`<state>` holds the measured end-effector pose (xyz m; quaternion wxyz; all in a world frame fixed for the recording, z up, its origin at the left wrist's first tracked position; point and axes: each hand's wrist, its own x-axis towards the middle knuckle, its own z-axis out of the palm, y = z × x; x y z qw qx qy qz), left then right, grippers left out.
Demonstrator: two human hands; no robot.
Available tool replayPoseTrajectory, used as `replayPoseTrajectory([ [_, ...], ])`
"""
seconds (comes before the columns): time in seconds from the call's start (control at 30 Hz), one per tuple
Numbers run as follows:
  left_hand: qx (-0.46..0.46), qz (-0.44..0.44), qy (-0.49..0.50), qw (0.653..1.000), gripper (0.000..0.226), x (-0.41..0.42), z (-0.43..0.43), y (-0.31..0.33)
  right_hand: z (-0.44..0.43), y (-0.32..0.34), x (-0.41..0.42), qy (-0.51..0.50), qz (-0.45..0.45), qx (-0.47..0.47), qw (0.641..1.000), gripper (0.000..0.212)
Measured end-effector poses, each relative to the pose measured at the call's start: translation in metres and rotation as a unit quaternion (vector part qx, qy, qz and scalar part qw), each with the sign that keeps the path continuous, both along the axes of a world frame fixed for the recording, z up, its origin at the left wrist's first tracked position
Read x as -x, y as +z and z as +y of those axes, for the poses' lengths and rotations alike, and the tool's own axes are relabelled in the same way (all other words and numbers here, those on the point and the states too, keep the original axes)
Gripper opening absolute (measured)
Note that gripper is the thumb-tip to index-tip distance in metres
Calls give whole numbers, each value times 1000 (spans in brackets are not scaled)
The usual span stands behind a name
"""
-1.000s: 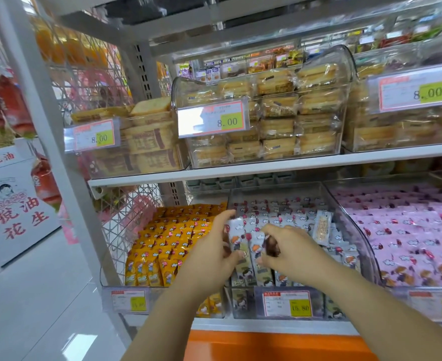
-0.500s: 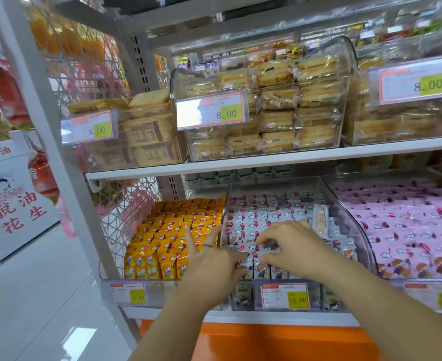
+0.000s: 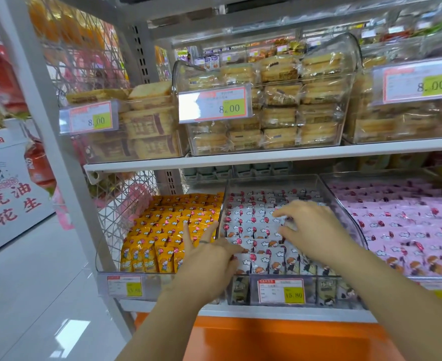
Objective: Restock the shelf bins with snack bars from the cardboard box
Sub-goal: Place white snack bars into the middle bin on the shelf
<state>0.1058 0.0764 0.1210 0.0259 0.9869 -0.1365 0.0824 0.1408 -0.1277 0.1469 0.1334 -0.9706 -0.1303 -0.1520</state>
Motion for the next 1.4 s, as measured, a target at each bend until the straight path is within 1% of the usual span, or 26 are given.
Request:
replayPoseTrajectory([
  [0.07,18,-28,3,999,32,-3,0,6,-8,-5,0,-45,31,32,998,46],
  [0.13,43,-47,-2,998,32,-5,-2,11,-7,-13,0,-54,74,27,995,52],
  [0.17,51,-48,-10,997,32,-6,-4,13,-6,-15,0,-55,79,4,995,54],
  [0.27,71,-37,-56,995,33,-7,-11,12,-6,-8,-1,-42,73,-117,990,58],
  [0.3,92,-34,-73,992,33,-8,-14,12,-7,-5,0,-27,76,-155,985,59],
  [0.37,164,-24,-88,982,35,-8,-20,12,-9,0,3,17,104,-226,968,62],
  [0.43,259,-6,-86,962,40,-8,-26,15,-9,6,9,64,125,-268,953,64],
  [0.47,316,8,-84,945,41,-8,-30,17,-9,10,11,79,129,-283,947,64],
  [0.53,422,43,-84,901,36,-9,-37,24,-11,16,16,99,133,-323,932,59],
  [0.6,484,60,-83,869,30,-10,-41,31,-13,20,20,112,134,-350,920,55],
  [0.63,497,63,-83,861,30,-12,-42,33,-15,22,21,112,127,-349,922,54],
  [0.67,493,65,-81,864,30,-13,-44,33,-18,24,22,108,118,-343,925,53],
  [0.7,468,69,-75,878,30,-14,-44,32,-22,26,23,102,105,-332,932,54],
  [0.8,330,117,-62,935,33,-14,-48,18,-34,28,25,84,74,-285,952,56],
  [0.83,283,135,-63,947,35,-14,-51,12,-36,28,26,84,75,-288,951,52],
  [0.9,210,135,-56,967,40,-14,-55,2,-37,27,28,89,86,-307,944,40],
  [1.0,164,116,-32,979,42,-18,-53,-1,-37,23,26,81,78,-319,941,31],
  [1.07,121,101,-24,987,41,-22,-47,0,-37,21,22,80,73,-341,934,28],
  [1.17,41,83,-22,995,40,-24,-41,2,-35,15,18,96,113,-392,908,31],
  [1.23,-19,59,-35,997,35,-23,-40,5,-30,9,15,104,136,-393,903,34],
  [1.27,-31,46,-39,998,33,-22,-39,6,-27,5,14,105,142,-391,903,35],
  [1.33,-17,33,-42,998,29,-20,-36,7,-22,-1,10,100,152,-378,908,36],
  [1.4,-8,23,-48,999,26,-18,-34,7,-18,-7,7,92,157,-336,924,35],
])
